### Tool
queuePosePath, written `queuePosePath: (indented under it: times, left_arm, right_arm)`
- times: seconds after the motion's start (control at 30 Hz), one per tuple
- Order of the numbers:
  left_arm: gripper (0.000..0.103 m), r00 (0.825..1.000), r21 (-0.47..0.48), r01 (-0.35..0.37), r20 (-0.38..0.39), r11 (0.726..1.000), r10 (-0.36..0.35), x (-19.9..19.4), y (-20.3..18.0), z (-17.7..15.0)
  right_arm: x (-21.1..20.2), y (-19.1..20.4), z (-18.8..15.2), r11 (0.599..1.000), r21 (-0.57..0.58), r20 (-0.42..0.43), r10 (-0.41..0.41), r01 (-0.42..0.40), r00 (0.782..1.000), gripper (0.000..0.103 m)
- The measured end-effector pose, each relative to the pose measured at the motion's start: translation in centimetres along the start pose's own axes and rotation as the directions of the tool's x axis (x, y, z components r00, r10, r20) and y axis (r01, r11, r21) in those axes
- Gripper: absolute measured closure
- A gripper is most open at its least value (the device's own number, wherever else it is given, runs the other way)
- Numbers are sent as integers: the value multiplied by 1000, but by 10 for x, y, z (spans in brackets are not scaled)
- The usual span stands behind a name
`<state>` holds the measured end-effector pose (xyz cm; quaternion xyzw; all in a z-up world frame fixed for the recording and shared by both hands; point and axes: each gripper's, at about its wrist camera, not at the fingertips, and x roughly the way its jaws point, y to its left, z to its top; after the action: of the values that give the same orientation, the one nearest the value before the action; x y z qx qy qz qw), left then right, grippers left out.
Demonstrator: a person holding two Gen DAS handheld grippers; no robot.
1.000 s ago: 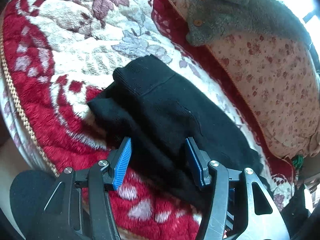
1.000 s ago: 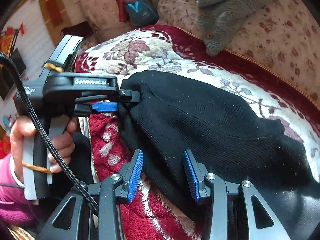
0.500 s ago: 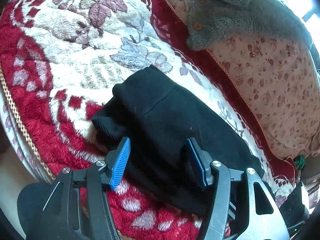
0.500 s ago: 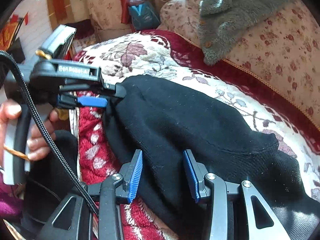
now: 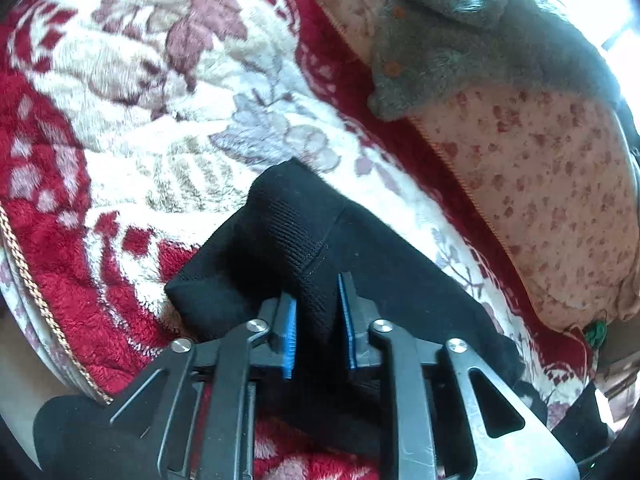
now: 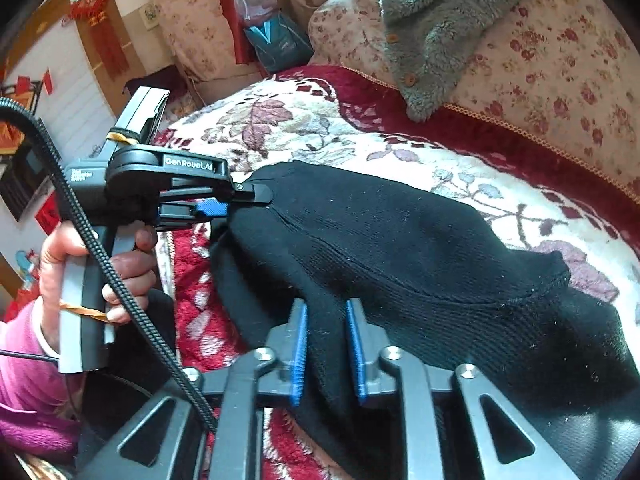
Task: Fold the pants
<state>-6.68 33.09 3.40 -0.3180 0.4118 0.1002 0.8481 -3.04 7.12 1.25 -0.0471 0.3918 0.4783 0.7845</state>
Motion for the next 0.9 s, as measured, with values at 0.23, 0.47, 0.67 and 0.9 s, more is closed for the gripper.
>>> queuePosePath:
  times: [0.23, 0.47, 0.67, 0.9]
  left_arm:
    - [89, 999, 19, 31, 30, 999, -31, -26, 3, -5]
    - [76, 998, -34, -51, -29, 998, 50, -1, 24, -17]
    - [75, 991, -45, -133, 25, 990, 134, -25, 32, -12]
    - [75, 987, -42, -152, 49, 987, 154, -44, 30, -20]
  right_arm:
    - [-8, 17, -3, 999, -22, -15, 43, -44, 999, 91]
    - [10, 20, -11, 999, -5, -68, 48, -48, 997, 91]
    - [-3, 10, -15, 990, 85, -61, 116, -110, 991, 74]
    - [-40, -15, -30, 983, 172, -22, 71, -66, 997, 73]
